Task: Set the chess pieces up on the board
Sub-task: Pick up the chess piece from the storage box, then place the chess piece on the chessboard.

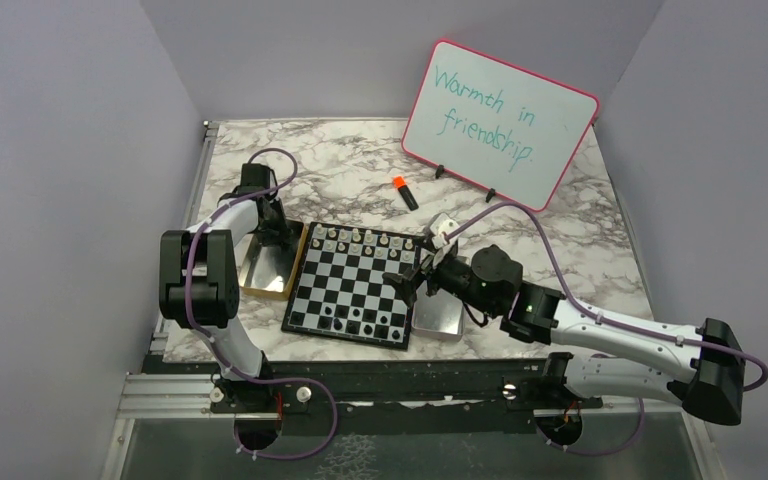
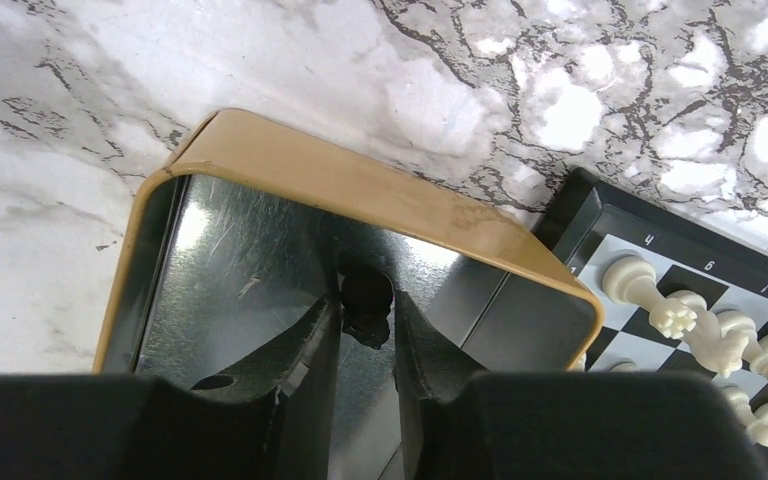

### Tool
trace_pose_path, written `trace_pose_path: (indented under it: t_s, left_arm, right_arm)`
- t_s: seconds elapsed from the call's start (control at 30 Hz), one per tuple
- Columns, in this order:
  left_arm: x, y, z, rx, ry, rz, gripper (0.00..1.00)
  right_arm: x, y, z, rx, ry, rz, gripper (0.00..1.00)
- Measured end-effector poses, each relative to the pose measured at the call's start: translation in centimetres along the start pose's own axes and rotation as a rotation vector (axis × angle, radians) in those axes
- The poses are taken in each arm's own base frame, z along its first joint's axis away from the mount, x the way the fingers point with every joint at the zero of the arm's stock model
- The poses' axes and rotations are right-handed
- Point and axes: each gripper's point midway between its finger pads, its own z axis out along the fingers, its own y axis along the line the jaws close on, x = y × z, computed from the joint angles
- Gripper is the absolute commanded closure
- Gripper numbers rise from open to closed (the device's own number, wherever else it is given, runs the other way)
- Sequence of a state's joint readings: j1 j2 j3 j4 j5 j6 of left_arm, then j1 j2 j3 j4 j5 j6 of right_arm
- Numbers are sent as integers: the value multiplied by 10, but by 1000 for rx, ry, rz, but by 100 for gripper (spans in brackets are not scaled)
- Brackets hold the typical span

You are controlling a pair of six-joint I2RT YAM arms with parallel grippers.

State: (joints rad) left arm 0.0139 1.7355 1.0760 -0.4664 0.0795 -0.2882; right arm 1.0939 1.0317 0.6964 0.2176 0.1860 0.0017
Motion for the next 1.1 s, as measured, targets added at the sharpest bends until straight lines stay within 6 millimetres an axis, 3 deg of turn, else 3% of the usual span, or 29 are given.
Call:
trace_pose_path:
  t_s: [0.23,0.4,0.73,0.83,0.93,1.1]
  left_arm:
    - [0,3,0,-16,-1,11,87]
    - [2,3,-5,-18,7,4,88]
    - [-20,-27,-59,118,-105,-44,88]
    - [-21,-39,-74,181,-115,-69,88]
    - [-22,-52,-89,260,-119,-102,88]
    - [-15,-87,-116,474,-105,-179,88]
  right_arm:
    - [-1,0,-1,0,-7,15,3]
    - [-4,2,-1,-1,-19,47,7]
    - [-4,8,3,-6,-27,158,15]
    - [-4,7,6,4,-26,187,23]
    - [-7,5,12,31,-42,213,41]
    - [-12,1,35,81,-86,259,60]
